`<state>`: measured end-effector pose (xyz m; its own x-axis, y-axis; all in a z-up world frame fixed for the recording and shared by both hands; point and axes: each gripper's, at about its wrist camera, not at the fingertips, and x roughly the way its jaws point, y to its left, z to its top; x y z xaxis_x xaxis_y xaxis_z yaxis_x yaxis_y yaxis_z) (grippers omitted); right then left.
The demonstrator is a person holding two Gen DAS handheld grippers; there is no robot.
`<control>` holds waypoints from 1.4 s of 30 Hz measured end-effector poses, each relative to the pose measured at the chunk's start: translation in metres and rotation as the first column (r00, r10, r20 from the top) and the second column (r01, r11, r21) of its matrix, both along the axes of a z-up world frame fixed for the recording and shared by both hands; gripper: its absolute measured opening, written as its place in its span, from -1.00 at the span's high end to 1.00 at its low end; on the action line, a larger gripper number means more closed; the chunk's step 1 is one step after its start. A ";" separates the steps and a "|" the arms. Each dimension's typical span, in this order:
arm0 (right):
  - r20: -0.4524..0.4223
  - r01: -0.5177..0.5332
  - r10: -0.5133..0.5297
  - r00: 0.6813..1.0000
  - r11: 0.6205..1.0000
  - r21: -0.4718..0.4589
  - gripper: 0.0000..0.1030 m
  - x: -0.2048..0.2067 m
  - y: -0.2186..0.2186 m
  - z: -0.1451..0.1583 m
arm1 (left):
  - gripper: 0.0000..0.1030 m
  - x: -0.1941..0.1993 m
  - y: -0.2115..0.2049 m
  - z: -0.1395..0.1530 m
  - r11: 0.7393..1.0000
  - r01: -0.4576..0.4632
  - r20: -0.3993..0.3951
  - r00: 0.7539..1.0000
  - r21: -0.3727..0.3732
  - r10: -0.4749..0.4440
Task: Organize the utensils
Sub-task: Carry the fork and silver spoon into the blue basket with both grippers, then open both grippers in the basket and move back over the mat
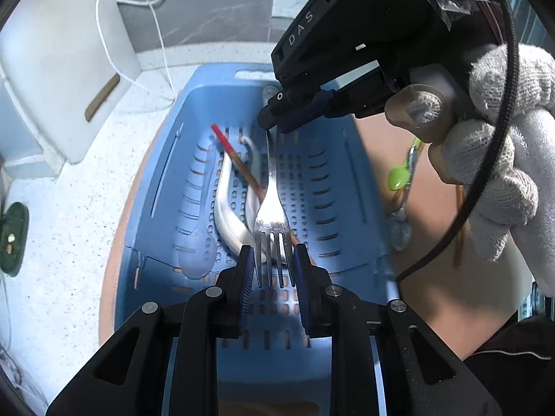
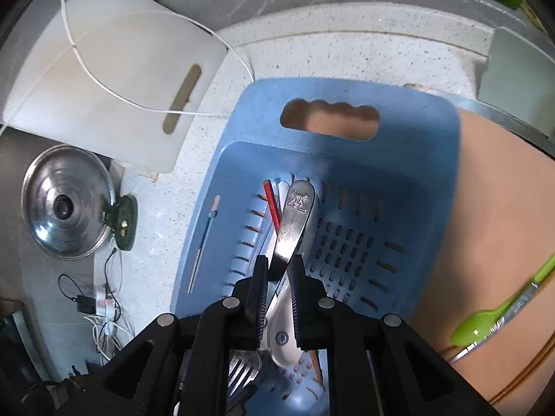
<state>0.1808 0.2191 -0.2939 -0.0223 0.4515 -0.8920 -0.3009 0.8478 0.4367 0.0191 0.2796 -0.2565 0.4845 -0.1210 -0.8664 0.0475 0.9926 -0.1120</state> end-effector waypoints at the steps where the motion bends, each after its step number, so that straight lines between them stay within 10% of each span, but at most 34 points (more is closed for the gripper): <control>1: -0.002 -0.003 0.003 1.000 1.000 -0.006 0.78 0.001 0.002 -0.003 | 0.58 0.003 0.002 -0.004 1.000 -0.002 -0.009 1.000 -0.003 0.002; 28: -0.004 -0.085 0.085 0.996 0.996 -0.013 0.65 0.002 0.012 -0.012 | 0.57 0.011 0.013 -0.005 0.998 -0.056 -0.042 0.997 0.008 0.057; 42: 0.188 -0.071 0.053 0.981 0.993 0.090 0.04 -0.033 -0.114 0.059 | 0.57 -0.015 -0.015 0.038 0.998 -0.037 0.049 0.998 0.041 0.035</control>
